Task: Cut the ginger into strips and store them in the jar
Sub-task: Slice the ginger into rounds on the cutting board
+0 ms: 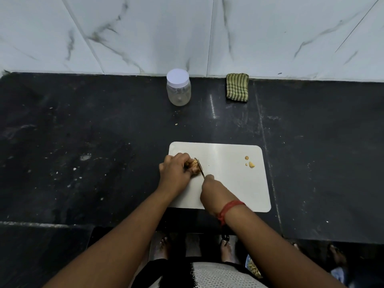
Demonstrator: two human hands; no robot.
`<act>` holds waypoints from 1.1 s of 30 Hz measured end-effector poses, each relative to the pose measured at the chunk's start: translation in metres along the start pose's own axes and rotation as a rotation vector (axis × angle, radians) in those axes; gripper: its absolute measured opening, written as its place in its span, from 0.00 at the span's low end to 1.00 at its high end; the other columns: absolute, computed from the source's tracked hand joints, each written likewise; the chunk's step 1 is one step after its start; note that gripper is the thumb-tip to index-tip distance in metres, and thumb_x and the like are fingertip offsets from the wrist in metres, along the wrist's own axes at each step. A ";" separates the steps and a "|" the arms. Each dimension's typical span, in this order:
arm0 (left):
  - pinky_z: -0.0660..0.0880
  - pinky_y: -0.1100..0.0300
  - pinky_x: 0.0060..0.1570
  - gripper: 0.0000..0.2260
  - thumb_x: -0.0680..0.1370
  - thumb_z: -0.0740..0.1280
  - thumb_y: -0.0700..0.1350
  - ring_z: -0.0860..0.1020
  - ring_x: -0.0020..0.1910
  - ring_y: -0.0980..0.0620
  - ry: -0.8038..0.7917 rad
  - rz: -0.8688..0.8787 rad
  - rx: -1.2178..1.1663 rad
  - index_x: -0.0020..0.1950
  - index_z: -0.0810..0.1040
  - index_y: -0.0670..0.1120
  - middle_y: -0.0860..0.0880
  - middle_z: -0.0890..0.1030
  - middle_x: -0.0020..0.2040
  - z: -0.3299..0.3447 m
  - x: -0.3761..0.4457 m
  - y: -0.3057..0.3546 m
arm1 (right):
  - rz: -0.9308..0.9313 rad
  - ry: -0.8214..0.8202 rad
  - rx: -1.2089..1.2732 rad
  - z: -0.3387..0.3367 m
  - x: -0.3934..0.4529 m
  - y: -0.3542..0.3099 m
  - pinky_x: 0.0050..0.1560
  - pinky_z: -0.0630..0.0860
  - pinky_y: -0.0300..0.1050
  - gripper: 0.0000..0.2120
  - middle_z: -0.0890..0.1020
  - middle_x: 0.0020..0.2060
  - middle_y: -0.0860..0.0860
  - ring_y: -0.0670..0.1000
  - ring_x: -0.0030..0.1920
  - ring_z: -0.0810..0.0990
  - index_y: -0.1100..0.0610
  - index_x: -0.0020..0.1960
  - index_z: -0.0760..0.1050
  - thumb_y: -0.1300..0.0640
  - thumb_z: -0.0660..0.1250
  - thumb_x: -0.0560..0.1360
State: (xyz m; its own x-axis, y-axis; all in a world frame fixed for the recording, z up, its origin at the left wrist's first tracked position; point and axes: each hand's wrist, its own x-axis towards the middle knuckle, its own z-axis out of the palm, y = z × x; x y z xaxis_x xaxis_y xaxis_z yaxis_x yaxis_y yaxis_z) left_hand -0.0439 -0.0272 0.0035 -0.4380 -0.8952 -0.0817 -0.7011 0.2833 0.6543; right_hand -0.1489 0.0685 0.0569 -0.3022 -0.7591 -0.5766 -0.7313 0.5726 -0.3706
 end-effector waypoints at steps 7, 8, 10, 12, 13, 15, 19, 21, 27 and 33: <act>0.55 0.55 0.54 0.06 0.76 0.74 0.50 0.66 0.55 0.54 -0.023 -0.034 -0.025 0.47 0.77 0.55 0.62 0.77 0.47 -0.001 -0.002 0.001 | 0.015 0.012 0.027 0.008 -0.001 0.002 0.38 0.68 0.45 0.15 0.79 0.51 0.61 0.59 0.48 0.80 0.63 0.60 0.64 0.70 0.52 0.74; 0.55 0.55 0.54 0.06 0.76 0.74 0.50 0.66 0.55 0.54 -0.024 -0.035 -0.027 0.47 0.77 0.54 0.62 0.77 0.46 -0.001 -0.002 0.001 | -0.005 0.016 0.004 0.009 -0.005 0.005 0.35 0.66 0.44 0.15 0.80 0.50 0.60 0.58 0.44 0.78 0.63 0.60 0.63 0.70 0.52 0.74; 0.55 0.55 0.54 0.07 0.76 0.74 0.51 0.66 0.55 0.54 -0.014 -0.022 -0.021 0.47 0.77 0.53 0.62 0.76 0.45 -0.001 -0.001 0.001 | -0.027 0.019 -0.014 0.010 -0.006 0.008 0.32 0.64 0.44 0.15 0.80 0.49 0.60 0.58 0.41 0.77 0.63 0.60 0.63 0.71 0.52 0.74; 0.56 0.54 0.54 0.07 0.77 0.74 0.51 0.67 0.55 0.53 -0.003 -0.012 -0.013 0.46 0.76 0.53 0.61 0.76 0.45 -0.002 -0.001 0.001 | -0.007 0.030 0.009 0.009 0.002 0.005 0.37 0.66 0.45 0.14 0.80 0.50 0.61 0.60 0.46 0.79 0.63 0.58 0.64 0.70 0.51 0.74; 0.57 0.53 0.54 0.07 0.77 0.73 0.50 0.67 0.55 0.52 -0.006 -0.010 -0.006 0.46 0.76 0.53 0.61 0.76 0.45 -0.002 0.000 0.000 | 0.004 0.035 0.023 0.009 0.005 0.002 0.38 0.67 0.46 0.14 0.80 0.51 0.61 0.60 0.48 0.80 0.62 0.58 0.64 0.70 0.51 0.74; 0.58 0.53 0.55 0.06 0.77 0.73 0.50 0.68 0.55 0.52 -0.013 -0.009 0.003 0.46 0.76 0.53 0.61 0.77 0.47 -0.002 -0.001 -0.001 | 0.010 0.029 0.034 0.010 0.005 0.001 0.40 0.67 0.46 0.14 0.79 0.51 0.61 0.61 0.50 0.80 0.62 0.58 0.63 0.70 0.51 0.74; 0.57 0.54 0.55 0.06 0.77 0.73 0.51 0.67 0.55 0.53 -0.008 -0.014 0.002 0.48 0.78 0.52 0.61 0.78 0.48 -0.002 -0.003 0.000 | -0.059 0.001 -0.018 0.014 -0.017 0.021 0.40 0.68 0.46 0.16 0.79 0.49 0.61 0.60 0.48 0.80 0.63 0.61 0.62 0.70 0.55 0.74; 0.57 0.54 0.55 0.06 0.77 0.73 0.51 0.67 0.55 0.53 -0.009 -0.014 -0.002 0.48 0.78 0.52 0.61 0.78 0.48 -0.003 -0.002 0.001 | -0.075 -0.004 -0.039 0.013 -0.023 0.028 0.40 0.68 0.46 0.16 0.79 0.50 0.61 0.60 0.48 0.79 0.64 0.62 0.61 0.69 0.55 0.74; 0.58 0.53 0.57 0.06 0.77 0.73 0.52 0.67 0.56 0.53 -0.044 -0.028 -0.009 0.48 0.78 0.53 0.63 0.76 0.47 -0.004 -0.002 0.001 | -0.092 -0.023 -0.034 0.020 -0.031 0.035 0.40 0.68 0.45 0.18 0.79 0.50 0.60 0.59 0.47 0.80 0.65 0.65 0.60 0.69 0.55 0.75; 0.55 0.55 0.54 0.07 0.78 0.73 0.52 0.67 0.56 0.54 -0.051 -0.042 -0.023 0.47 0.74 0.57 0.62 0.77 0.49 -0.006 -0.001 0.001 | -0.101 0.075 0.003 0.010 -0.028 0.038 0.32 0.65 0.40 0.13 0.77 0.40 0.55 0.51 0.32 0.70 0.63 0.58 0.64 0.70 0.53 0.75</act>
State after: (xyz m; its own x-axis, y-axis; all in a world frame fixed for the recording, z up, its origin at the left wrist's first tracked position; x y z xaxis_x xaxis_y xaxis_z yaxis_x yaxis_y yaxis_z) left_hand -0.0406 -0.0282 0.0092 -0.4369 -0.8873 -0.1479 -0.7071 0.2371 0.6662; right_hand -0.1622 0.1147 0.0517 -0.2722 -0.8341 -0.4798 -0.7583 0.4929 -0.4266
